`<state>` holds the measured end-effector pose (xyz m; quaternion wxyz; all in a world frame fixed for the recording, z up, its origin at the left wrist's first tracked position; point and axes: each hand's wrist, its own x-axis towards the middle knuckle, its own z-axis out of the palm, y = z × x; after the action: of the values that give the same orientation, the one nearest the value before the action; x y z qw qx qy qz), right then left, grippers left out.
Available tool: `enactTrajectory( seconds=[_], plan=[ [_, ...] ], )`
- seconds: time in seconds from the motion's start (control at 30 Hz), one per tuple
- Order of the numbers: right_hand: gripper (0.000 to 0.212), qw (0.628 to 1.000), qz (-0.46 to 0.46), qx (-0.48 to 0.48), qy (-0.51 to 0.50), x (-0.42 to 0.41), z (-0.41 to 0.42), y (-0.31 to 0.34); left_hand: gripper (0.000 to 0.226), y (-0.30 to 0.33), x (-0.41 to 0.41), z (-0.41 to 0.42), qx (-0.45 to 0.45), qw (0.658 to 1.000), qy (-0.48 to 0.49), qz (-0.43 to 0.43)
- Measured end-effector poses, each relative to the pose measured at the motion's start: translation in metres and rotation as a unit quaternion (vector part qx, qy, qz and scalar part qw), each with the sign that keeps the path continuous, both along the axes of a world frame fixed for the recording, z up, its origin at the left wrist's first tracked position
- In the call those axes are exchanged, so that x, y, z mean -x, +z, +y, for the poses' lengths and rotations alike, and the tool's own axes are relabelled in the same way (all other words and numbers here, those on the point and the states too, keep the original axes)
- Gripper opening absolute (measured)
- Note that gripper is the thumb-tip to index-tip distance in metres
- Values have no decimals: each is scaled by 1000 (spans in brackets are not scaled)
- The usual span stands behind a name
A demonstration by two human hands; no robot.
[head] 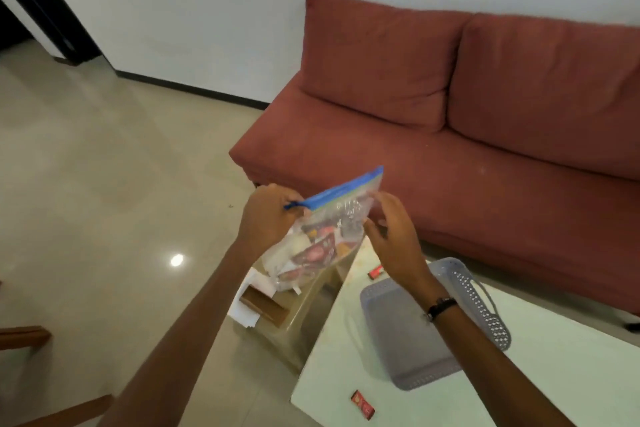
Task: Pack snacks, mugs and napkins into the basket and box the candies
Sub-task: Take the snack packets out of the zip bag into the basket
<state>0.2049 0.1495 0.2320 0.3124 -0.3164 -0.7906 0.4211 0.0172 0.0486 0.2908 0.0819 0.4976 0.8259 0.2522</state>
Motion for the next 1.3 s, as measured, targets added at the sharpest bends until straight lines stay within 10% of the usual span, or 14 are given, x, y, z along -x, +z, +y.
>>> enactTrajectory(
  seconds=[0.13,0.27,0.6,0.73,0.93,1.3],
  plan=[
    [59,963,-198,-185,13,-68,34,29,12,16,-49,4,37,996,-87,-5],
    [28,943,-285,-66,157,-140,41,59,14,28,-99,10,70,985,-157,12],
    [19,959,-153,218,96,-272,-13,74,14,27,-226,31,30,989,-133,-49],
    [10,961,-141,238,2,-292,-32,58,28,6,-298,13,-87,982,21,-168],
    [10,959,-107,252,-78,-314,-52,35,41,-22,-390,-16,64,880,107,-459],
    [27,960,-121,215,-136,-335,-88,14,21,-42,-406,-29,80,830,149,-531]
  ],
)
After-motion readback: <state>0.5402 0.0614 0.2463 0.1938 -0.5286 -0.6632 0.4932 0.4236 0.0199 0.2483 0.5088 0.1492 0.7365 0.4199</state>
